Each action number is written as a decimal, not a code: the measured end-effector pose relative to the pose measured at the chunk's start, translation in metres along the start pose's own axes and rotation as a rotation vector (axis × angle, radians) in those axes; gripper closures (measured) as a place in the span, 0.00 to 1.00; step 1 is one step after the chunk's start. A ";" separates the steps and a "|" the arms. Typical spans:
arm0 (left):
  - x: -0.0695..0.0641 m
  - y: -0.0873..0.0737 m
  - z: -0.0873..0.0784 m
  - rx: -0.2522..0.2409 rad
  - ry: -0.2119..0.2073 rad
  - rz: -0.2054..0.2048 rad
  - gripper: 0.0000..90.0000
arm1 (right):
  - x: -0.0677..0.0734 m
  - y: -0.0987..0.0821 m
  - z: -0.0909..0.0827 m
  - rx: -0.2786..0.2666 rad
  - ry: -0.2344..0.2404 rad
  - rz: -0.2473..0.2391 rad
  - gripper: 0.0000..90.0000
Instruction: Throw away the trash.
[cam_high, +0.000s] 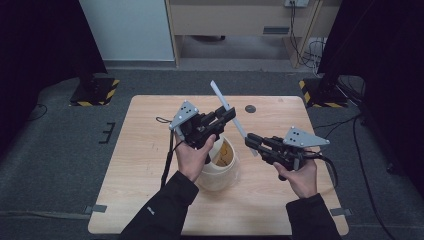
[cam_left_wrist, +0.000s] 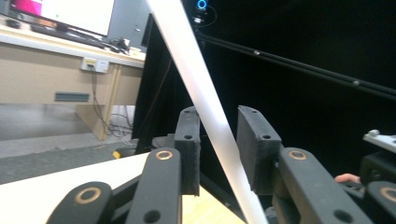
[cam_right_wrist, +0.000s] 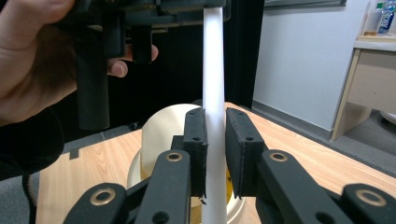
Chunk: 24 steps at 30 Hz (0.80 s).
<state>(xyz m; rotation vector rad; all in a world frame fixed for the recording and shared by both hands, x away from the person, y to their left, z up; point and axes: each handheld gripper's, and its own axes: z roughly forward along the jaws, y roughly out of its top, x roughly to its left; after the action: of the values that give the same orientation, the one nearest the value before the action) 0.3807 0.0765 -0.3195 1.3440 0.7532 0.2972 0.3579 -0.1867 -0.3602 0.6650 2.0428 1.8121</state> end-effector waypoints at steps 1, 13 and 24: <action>0.000 0.000 0.000 0.000 -0.006 -0.005 0.79 | 0.000 0.000 0.000 0.000 0.000 0.000 0.88; -0.004 0.002 -0.002 0.010 -0.039 0.033 0.88 | 0.000 -0.002 0.004 0.016 0.010 0.007 0.80; -0.012 0.006 -0.011 0.014 -0.044 0.109 0.88 | -0.029 -0.018 -0.009 0.047 -0.168 0.057 0.57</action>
<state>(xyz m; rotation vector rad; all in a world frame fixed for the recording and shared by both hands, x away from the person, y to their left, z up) 0.3657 0.0791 -0.3101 1.4034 0.6482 0.3482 0.3752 -0.2114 -0.3784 0.8658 1.9791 1.6811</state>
